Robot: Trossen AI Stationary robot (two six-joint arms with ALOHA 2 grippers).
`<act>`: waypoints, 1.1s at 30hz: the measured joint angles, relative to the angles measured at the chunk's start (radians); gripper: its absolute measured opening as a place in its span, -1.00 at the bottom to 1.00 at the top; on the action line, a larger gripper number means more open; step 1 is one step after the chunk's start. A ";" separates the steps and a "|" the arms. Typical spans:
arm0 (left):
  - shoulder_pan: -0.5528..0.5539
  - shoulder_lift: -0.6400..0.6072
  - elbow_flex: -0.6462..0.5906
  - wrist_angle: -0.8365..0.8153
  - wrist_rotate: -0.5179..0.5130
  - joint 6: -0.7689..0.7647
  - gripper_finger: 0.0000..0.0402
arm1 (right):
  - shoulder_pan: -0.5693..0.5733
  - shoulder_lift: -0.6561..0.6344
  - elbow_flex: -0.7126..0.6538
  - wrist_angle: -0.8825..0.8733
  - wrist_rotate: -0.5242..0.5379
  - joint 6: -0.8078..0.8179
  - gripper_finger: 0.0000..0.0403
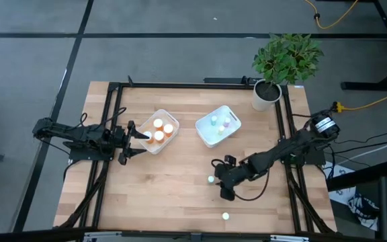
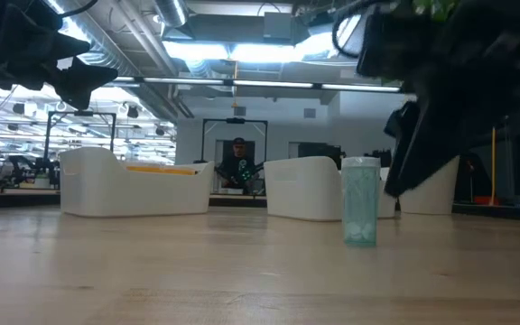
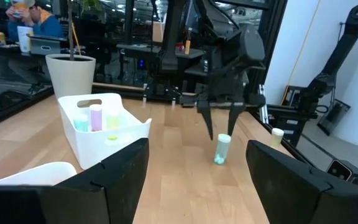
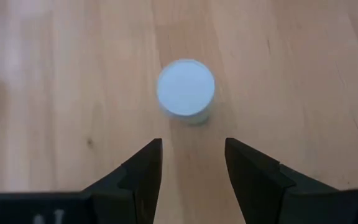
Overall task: Pick and place medicine bottles into bin by pill shape (circle, oval)
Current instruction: Put the green tablet bottle into the right white bin
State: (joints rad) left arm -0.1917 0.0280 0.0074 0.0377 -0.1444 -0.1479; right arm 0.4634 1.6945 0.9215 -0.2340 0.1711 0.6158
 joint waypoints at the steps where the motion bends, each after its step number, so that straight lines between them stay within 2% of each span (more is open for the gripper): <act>1: 0.000 0.000 0.000 0.000 0.000 -0.003 0.31 | -0.005 0.012 0.000 0.007 -0.007 -0.012 -0.12; 17: 0.000 0.000 0.000 0.000 0.000 -0.002 0.31 | -0.029 0.041 0.000 0.100 -0.008 -0.202 -0.12; 33: 0.000 0.000 0.000 0.000 0.000 -0.006 0.31 | -0.029 0.041 0.000 0.141 0.019 -0.236 -0.12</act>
State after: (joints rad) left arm -0.1919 0.0280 0.0074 0.0376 -0.1440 -0.1539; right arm 0.4347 1.7355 0.9215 -0.0929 0.1898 0.3801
